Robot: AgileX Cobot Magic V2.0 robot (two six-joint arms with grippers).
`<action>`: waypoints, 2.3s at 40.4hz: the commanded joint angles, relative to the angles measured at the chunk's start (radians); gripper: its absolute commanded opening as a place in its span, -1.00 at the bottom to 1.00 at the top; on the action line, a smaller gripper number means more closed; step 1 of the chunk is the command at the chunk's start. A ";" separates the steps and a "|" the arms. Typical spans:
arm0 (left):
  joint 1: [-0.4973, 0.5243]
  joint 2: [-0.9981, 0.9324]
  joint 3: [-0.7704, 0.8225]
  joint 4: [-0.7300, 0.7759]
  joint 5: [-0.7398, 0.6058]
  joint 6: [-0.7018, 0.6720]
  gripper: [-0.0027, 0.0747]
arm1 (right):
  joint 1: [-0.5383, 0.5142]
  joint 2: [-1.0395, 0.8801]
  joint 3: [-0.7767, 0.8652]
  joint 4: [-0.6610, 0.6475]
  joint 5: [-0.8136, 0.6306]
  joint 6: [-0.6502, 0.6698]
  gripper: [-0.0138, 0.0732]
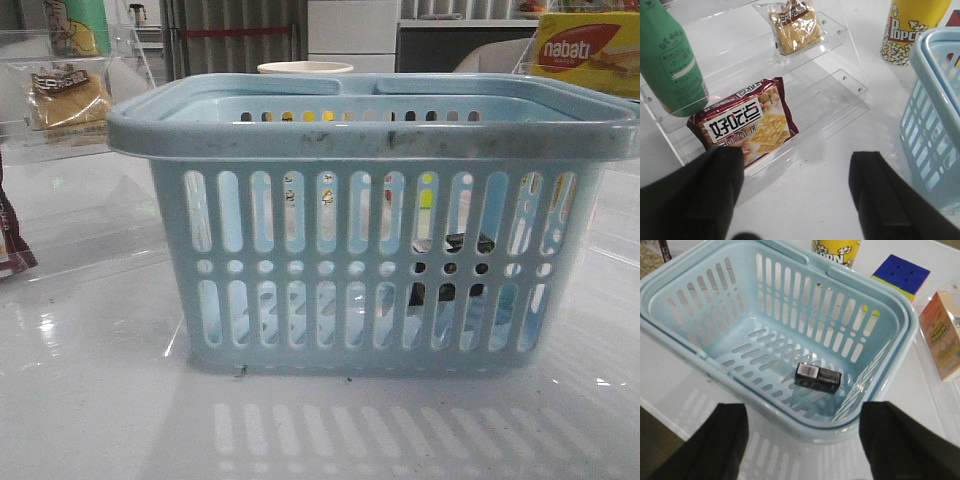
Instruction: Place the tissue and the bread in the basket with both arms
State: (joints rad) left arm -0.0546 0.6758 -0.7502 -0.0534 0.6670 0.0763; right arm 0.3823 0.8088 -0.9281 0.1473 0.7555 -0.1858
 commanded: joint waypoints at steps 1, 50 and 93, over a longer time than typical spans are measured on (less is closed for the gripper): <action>-0.007 0.003 -0.032 -0.012 -0.078 -0.006 0.38 | 0.001 -0.075 0.022 0.000 -0.034 -0.012 0.63; 0.062 1.115 -0.900 -0.227 0.061 0.104 0.60 | 0.001 -0.169 0.077 0.001 -0.021 -0.011 0.63; 0.087 1.304 -1.082 -0.354 0.033 0.124 -0.69 | 0.001 -0.169 0.077 0.001 -0.020 -0.011 0.63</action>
State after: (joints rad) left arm 0.0322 2.0466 -1.7839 -0.3882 0.7096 0.1985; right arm 0.3823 0.6399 -0.8252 0.1473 0.7997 -0.1881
